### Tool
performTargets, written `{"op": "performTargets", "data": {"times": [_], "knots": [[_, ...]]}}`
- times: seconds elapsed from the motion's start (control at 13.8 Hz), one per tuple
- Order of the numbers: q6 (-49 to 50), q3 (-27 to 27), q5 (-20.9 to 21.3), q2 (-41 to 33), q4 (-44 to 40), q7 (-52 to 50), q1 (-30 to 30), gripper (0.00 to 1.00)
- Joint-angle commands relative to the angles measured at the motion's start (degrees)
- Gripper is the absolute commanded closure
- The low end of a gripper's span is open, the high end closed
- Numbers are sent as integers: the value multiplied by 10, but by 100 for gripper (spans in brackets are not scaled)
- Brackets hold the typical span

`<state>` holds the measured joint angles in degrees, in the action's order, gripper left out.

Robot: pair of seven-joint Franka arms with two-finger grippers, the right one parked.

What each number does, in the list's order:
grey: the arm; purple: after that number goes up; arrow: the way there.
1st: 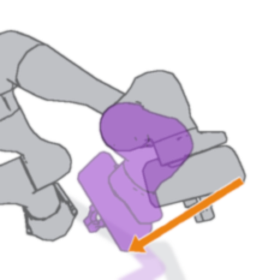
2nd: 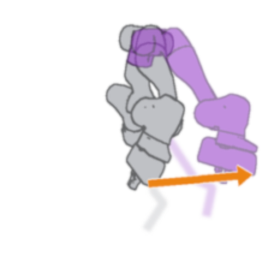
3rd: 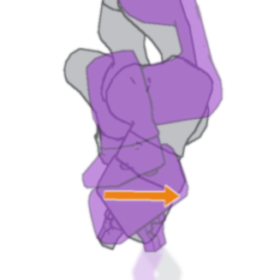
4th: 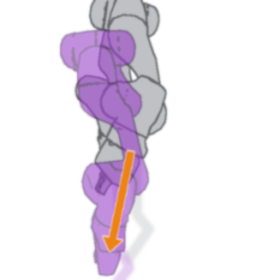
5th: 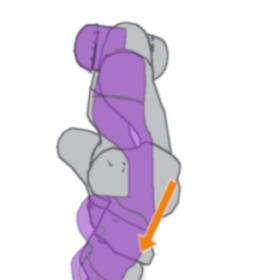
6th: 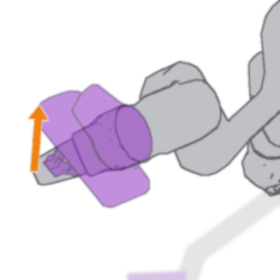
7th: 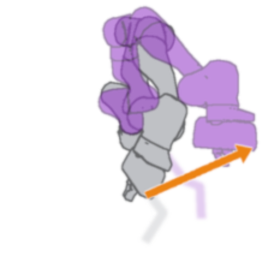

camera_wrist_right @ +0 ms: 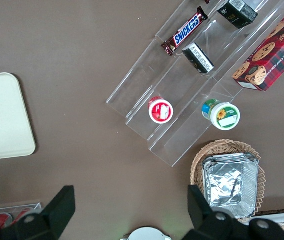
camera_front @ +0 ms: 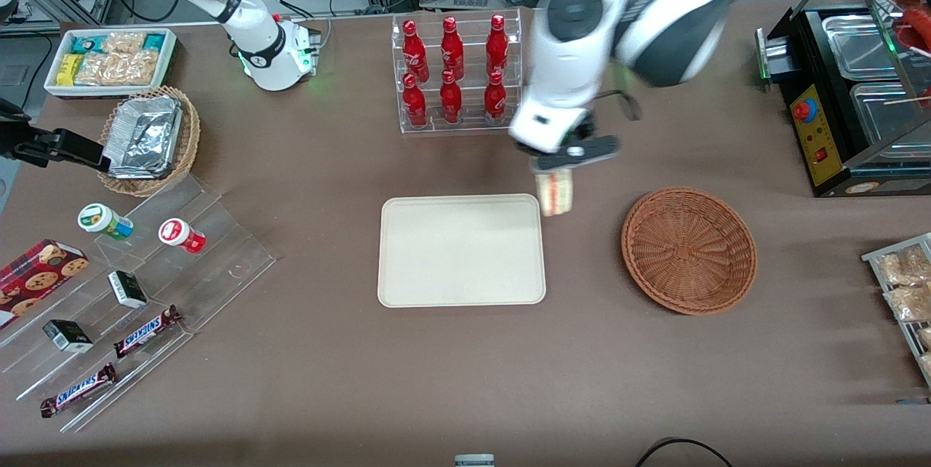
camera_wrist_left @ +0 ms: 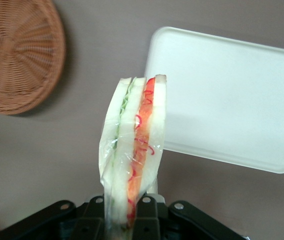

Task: Place sandwich from basket to tray
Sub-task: 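Lift the sandwich and carry it over the white tray, then lower the sandwich onto the tray center and open the left gripper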

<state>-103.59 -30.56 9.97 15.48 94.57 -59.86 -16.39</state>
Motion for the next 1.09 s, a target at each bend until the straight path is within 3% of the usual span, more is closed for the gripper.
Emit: {"op": "performTargets", "data": {"times": [0.0, 0.15, 0.36, 0.51, 0.8, 1.02], "knots": [[-26, 0, 49, 109, -81, -28, -49, 100], [-63, 3, 61, 161, -101, -34, -77, 100], [-98, 3, 120, 212, -113, -65, -83, 100], [-139, 3, 129, 238, -122, -73, -83, 100], [-145, 4, 210, 297, -146, -104, -109, 100], [-185, 6, 225, 330, -156, -111, -109, 100]]}}
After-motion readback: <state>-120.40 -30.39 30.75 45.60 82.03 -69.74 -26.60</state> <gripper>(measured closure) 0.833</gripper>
